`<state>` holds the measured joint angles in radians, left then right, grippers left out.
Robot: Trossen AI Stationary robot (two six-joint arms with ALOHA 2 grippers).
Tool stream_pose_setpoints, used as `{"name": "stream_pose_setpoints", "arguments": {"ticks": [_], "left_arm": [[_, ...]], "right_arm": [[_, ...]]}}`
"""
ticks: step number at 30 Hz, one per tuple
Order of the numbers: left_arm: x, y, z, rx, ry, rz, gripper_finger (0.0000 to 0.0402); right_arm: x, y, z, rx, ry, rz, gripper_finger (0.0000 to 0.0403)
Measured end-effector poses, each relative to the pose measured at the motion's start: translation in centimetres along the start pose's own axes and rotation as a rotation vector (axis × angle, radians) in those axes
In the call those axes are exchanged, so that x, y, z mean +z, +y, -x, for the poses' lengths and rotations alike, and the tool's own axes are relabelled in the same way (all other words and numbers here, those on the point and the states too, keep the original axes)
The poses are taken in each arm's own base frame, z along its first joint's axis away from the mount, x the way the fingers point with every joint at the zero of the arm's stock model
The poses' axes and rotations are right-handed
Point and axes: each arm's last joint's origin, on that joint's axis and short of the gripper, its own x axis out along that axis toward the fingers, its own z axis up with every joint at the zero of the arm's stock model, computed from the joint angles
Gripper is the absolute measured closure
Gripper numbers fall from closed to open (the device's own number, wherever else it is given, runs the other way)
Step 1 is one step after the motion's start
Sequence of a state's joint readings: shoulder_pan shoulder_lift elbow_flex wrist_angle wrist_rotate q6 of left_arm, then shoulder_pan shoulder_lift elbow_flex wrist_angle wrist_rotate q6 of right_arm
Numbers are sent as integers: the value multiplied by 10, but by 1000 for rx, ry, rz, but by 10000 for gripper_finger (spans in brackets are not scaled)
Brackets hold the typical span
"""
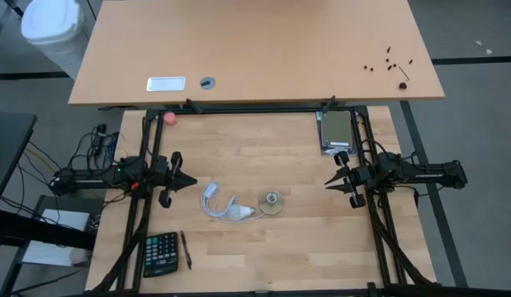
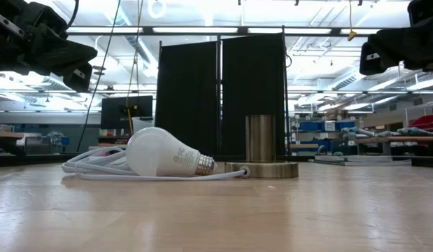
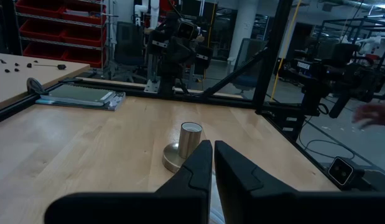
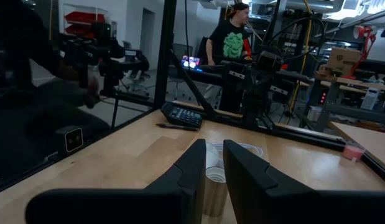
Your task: Screw lightbulb
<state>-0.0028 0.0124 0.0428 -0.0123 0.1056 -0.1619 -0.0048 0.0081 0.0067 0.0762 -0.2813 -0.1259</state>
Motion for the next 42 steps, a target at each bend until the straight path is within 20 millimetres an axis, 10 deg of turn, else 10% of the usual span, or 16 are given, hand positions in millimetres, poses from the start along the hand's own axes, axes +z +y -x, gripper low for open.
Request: {"name": "stream_pose_setpoints", "arguments": {"ticks": [42], "left_arm": [[25,-4,3,-62,-254,130,376]], "right_arm": [[16,-2,1,-28,-163,1,335]]}}
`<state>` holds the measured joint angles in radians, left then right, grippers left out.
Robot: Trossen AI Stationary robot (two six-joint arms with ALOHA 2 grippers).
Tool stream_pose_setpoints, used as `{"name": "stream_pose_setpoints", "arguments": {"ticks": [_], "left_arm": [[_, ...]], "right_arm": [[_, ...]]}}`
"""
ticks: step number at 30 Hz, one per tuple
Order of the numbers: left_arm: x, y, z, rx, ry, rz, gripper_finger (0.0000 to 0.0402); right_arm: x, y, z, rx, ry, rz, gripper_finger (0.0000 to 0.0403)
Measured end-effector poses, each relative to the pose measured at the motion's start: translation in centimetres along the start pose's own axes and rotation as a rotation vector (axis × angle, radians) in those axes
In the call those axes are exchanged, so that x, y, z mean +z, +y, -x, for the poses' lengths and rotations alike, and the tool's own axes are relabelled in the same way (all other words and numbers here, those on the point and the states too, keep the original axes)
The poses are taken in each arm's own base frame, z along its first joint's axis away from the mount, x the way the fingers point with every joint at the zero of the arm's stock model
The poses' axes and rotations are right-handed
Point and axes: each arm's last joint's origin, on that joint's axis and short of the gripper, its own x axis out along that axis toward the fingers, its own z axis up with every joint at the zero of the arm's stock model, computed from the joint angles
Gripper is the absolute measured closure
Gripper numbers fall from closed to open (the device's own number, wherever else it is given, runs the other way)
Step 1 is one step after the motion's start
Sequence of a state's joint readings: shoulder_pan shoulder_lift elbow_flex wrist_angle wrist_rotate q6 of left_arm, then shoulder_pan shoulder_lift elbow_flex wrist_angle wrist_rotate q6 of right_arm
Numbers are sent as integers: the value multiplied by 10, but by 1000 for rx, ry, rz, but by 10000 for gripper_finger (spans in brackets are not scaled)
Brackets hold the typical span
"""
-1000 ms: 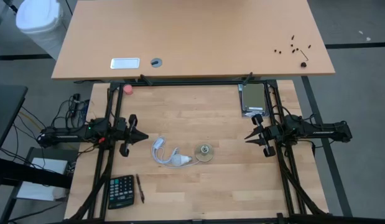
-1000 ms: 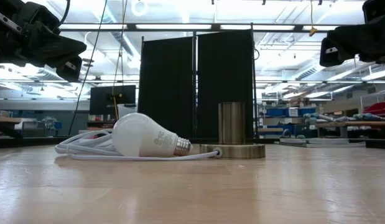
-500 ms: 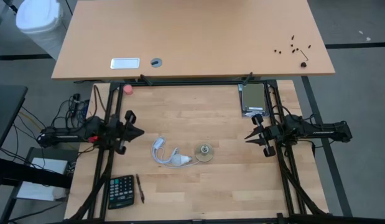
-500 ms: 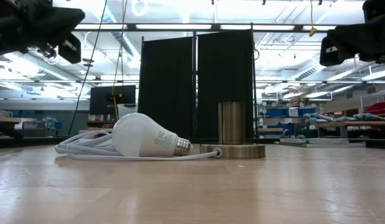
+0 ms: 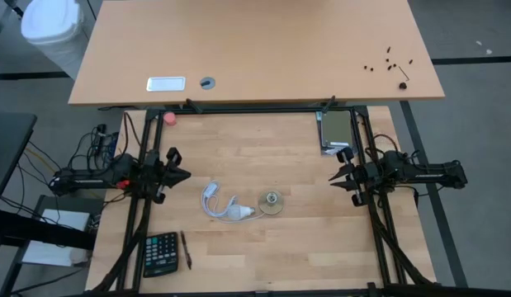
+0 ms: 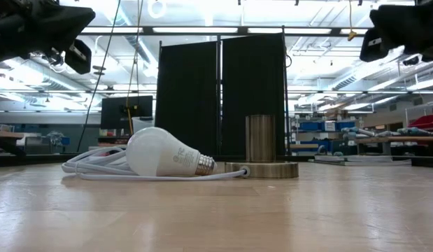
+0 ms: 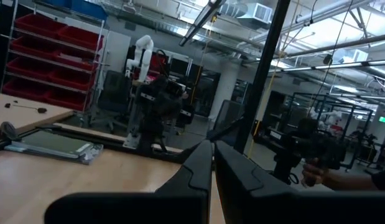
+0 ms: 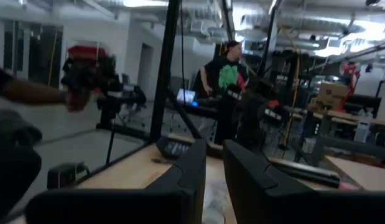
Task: Screw lightbulb
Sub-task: Insert the lightbulb into the lamp
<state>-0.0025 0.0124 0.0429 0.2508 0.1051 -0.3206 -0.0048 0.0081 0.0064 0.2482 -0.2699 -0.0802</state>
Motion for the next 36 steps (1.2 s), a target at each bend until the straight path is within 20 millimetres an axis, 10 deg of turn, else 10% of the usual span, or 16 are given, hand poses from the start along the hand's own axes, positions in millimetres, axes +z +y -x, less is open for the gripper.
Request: {"name": "stream_pose_setpoints", "arguments": {"ticks": [9,22,36], "left_arm": [[0,0,0,0,1,0,376],[-7,-2,0,-90,109,236,376],[-7,-1,0,-85,102,175,376]], "right_arm": [[9,-11,1,-353,-103,-191,335],[2,-15,-18,-333,-68,-290,335],[17,-35,-92,-286,176,-228,335]]}}
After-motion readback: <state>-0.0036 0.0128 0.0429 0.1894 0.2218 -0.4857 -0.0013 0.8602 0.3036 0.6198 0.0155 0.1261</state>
